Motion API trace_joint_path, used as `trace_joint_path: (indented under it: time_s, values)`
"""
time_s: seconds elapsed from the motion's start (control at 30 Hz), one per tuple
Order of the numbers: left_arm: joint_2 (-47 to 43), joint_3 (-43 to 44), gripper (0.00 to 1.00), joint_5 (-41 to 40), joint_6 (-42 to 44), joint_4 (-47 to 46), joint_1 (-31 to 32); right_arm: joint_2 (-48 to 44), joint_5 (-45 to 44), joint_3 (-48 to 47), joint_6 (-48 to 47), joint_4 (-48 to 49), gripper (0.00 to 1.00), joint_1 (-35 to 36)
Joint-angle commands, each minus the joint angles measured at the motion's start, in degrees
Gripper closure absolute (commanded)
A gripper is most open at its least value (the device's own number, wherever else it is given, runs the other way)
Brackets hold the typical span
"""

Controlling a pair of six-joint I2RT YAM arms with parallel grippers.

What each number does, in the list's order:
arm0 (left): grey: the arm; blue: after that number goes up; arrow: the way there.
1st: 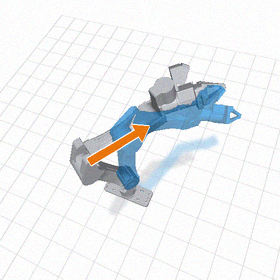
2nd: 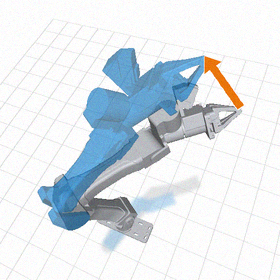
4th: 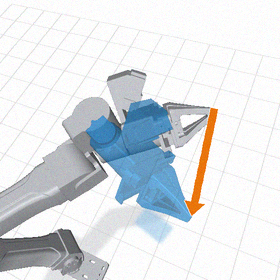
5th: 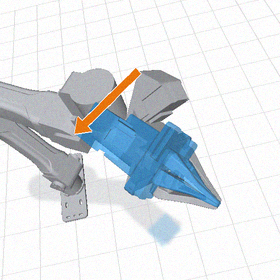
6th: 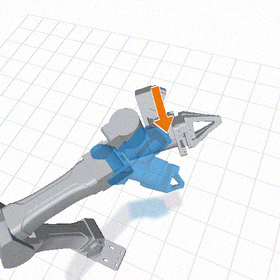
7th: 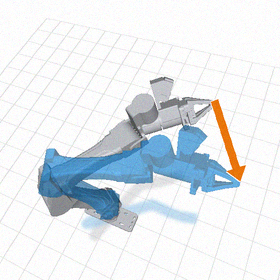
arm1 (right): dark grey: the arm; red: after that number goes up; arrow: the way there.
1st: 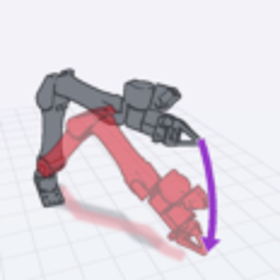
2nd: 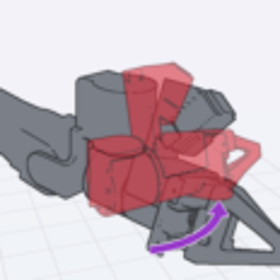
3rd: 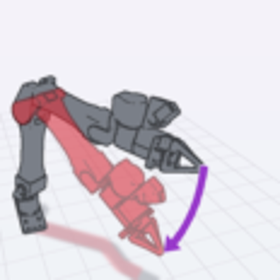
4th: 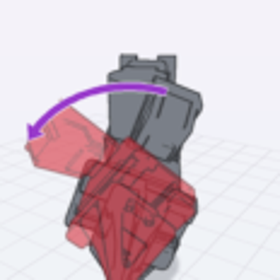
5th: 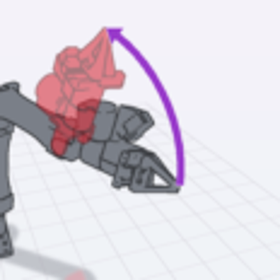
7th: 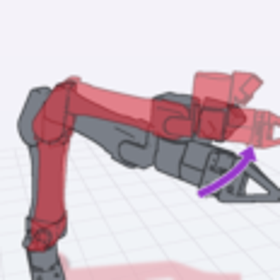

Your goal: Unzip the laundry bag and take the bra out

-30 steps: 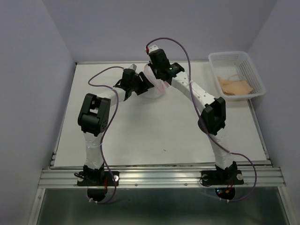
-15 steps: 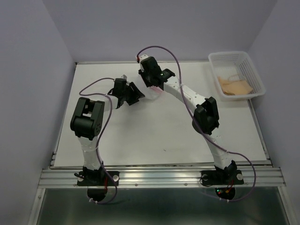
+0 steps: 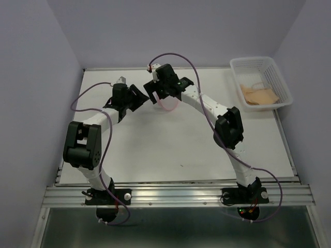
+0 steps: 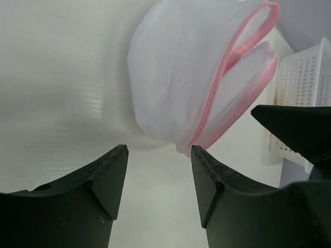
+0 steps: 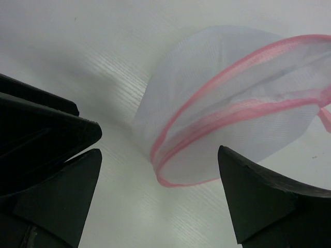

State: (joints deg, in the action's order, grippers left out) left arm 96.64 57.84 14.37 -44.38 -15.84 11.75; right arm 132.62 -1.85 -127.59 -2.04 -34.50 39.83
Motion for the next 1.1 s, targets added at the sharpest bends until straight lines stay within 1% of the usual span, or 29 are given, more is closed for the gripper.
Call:
trace_joint_path:
  time_s: [0.0,0.03,0.13,0.27,0.4,0.43,0.47,0.5,0.53,0.57,0.63,0.67,0.7,0.73,0.77,0.83,0.87,0.93,0.97,1.07]
  values:
    - [-4.0,-1.2,0.37,-2.0,2.1,1.3,-0.3,-8.8,-5.9,1.9,3.4,5.3,0.00,0.4]
    - [-4.6,-1.2,0.37,-2.4,2.5,1.6,-0.4,-9.7,-9.5,2.9,4.3,5.5,0.00,0.4]
    - [-7.2,-1.2,0.34,-4.1,3.7,2.7,-0.8,-14.0,-14.8,8.1,7.7,6.7,0.00,-0.1]
    - [-9.8,-0.9,0.27,-4.8,5.3,4.2,-1.2,-19.0,-19.5,16.3,12.5,7.8,0.00,-2.1]
    - [-11.9,-0.5,0.25,-5.8,6.1,6.0,-1.8,-25.2,-22.8,24.1,16.7,11.3,0.00,-4.1]
    - [-12.4,-0.4,0.25,-5.9,6.4,6.5,-2.0,-27.9,-23.5,28.6,17.4,12.2,0.00,-4.8]
    - [-13.5,-0.1,0.25,-7.2,7.0,8.2,-2.3,-29.3,-28.9,30.8,17.5,13.9,0.00,-4.8]
    - [-14.3,0.1,0.25,-7.9,7.0,9.1,-2.7,-30.8,-31.8,33.3,17.7,15.1,0.00,-4.8]
    - [-15.0,0.9,0.25,-8.7,7.0,10.2,-3.0,-32.2,-37.7,38.2,17.8,15.9,0.00,-4.8]
    - [-16.6,1.4,0.25,-10.4,6.9,12.7,-3.7,-35.0,-40.9,40.6,17.9,17.9,0.00,-4.8]
    - [-18.5,2.6,0.24,-12.3,7.5,14.9,-4.0,-37.4,-45.4,45.0,18.7,19.1,0.00,-4.8]
    - [-19.6,3.0,0.22,-16.1,7.6,15.7,-4.0,-38.7,-49.4,49.4,19.9,19.8,0.00,-5.4]
    - [-22.0,3.2,0.16,-18.0,7.8,17.8,-4.1,-41.4,-49.8,51.5,21.6,20.3,0.00,-6.6]
    - [-23.2,3.2,0.11,-19.5,7.8,18.5,-4.1,-43.0,-48.6,53.7,26.3,20.3,0.00,-8.8]
    - [-25.9,2.8,0.01,-23.2,7.8,19.3,-4.1,-46.2,-41.7,57.9,31.8,20.3,0.00,-14.9]
    - [-28.3,1.9,0.01,-26.8,7.9,20.0,-4.1,-48.9,-35.8,62.3,35.8,20.9,0.00,-21.3]
    - [-30.4,1.8,0.01,-30.4,7.8,21.1,-4.2,-50.0,-33.7,64.3,36.8,21.4,0.00,-25.6]
    - [-31.8,1.8,0.01,-33.9,7.3,22.6,-4.3,-52.0,-35.4,68.3,38.3,21.3,0.00,-27.9]
    - [-32.7,1.9,0.01,-37.4,6.9,24.1,-4.3,-52.5,-37.0,69.3,38.3,21.3,0.00,-28.7]
    - [-33.7,2.7,0.01,-42.0,6.9,25.6,-4.4,-53.5,-39.2,71.9,36.1,21.5,0.00,-28.7]
